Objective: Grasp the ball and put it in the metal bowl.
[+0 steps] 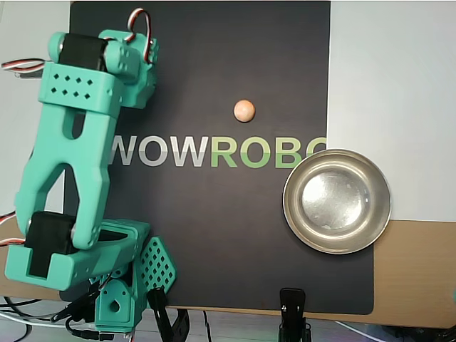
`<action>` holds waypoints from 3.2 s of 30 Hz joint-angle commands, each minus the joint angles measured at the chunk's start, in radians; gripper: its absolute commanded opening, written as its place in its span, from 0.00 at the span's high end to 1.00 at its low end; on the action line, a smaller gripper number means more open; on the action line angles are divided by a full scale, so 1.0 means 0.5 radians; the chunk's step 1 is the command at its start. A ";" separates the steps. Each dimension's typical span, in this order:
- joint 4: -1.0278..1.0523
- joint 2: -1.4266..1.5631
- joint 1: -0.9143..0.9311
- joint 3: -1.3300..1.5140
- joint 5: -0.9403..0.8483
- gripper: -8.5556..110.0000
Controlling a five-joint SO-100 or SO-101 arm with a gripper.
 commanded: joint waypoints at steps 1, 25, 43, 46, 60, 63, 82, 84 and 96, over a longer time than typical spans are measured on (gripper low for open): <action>0.012 0.043 0.028 -0.117 0.009 0.93; 0.187 0.006 0.368 -0.270 -0.012 0.92; 0.178 -0.206 0.663 -0.295 -0.012 0.92; 0.181 -0.236 0.718 -0.383 -0.012 0.93; 0.202 -0.393 0.890 -0.657 -0.012 0.93; 0.202 -0.439 0.917 -0.690 -0.012 0.93; 0.126 -0.657 0.930 -0.709 -0.012 0.92; 0.089 -0.675 0.939 -0.709 -0.012 0.92; 0.080 -0.693 0.963 -0.709 -0.015 0.92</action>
